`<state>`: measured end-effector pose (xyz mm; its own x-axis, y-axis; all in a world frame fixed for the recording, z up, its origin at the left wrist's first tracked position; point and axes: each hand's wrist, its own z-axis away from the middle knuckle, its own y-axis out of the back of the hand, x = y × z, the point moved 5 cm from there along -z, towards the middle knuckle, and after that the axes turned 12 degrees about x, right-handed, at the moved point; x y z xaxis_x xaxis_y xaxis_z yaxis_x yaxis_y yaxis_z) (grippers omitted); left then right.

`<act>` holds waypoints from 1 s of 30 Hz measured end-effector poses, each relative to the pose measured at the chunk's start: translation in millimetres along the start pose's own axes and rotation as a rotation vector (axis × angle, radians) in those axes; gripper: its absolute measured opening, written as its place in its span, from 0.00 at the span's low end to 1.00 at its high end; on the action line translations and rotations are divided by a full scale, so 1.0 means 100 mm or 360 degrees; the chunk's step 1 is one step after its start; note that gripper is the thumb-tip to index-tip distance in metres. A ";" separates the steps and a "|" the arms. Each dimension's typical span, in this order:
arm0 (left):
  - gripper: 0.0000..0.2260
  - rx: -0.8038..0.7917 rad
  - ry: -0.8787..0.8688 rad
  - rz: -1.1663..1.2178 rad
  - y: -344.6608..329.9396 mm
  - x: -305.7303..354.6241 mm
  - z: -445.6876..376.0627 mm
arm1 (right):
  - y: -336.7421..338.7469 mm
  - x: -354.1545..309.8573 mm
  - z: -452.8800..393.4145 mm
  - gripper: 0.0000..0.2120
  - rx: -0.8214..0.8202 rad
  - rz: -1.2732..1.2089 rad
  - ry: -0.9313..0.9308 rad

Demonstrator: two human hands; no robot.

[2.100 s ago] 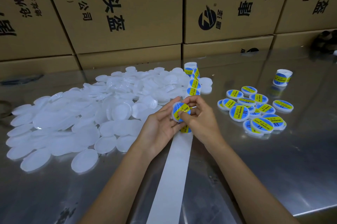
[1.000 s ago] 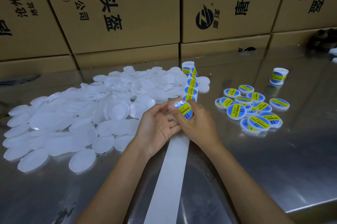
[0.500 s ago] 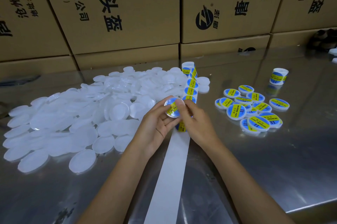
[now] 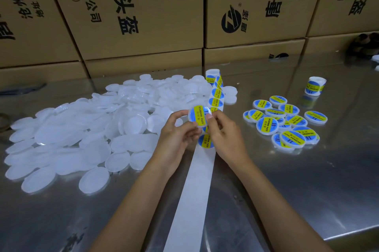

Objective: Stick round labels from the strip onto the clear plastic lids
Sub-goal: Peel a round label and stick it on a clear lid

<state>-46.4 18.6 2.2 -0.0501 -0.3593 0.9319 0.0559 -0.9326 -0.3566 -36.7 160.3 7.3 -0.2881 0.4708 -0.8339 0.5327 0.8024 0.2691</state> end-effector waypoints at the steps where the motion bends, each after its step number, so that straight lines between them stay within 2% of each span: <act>1: 0.14 0.0010 -0.0061 -0.0082 0.00 0.01 0.01 | 0.00 0.00 0.00 0.17 -0.0001 0.0008 0.0004; 4: 0.13 -0.0023 -0.0252 -0.0286 -0.01 0.08 0.04 | 0.00 0.01 -0.01 0.19 -0.0009 0.0067 0.0021; 7: 0.12 0.0043 -0.0365 -0.0331 0.01 0.13 0.06 | -0.03 0.01 0.01 0.18 -0.0103 0.0148 0.0047; 9: 0.11 0.0074 -0.0408 -0.0345 0.01 0.14 0.07 | -0.05 -0.01 0.03 0.22 -0.0168 0.0279 0.0084; 14: 0.09 0.0103 -0.0413 -0.0322 -0.01 0.11 0.08 | 0.00 0.00 0.02 0.30 -0.0030 0.0475 0.0136; 22: 0.06 0.0201 -0.0376 -0.0351 0.01 0.11 0.04 | -0.05 -0.02 0.03 0.18 -0.0104 0.0472 0.0176; 26: 0.06 0.0304 -0.0338 -0.0376 0.07 0.11 0.02 | -0.10 -0.05 0.07 0.15 -0.0265 0.0488 0.0235; 30: 0.04 0.0262 -0.0253 -0.0367 0.08 0.04 0.03 | -0.13 -0.09 0.11 0.10 -0.0415 0.0271 0.0119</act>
<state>-43.4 10.0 3.9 0.0756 -0.1174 0.9902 0.2221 -0.9661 -0.1315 -32.4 141.6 6.1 -0.2755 0.6242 -0.7311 0.3591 0.7723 0.5240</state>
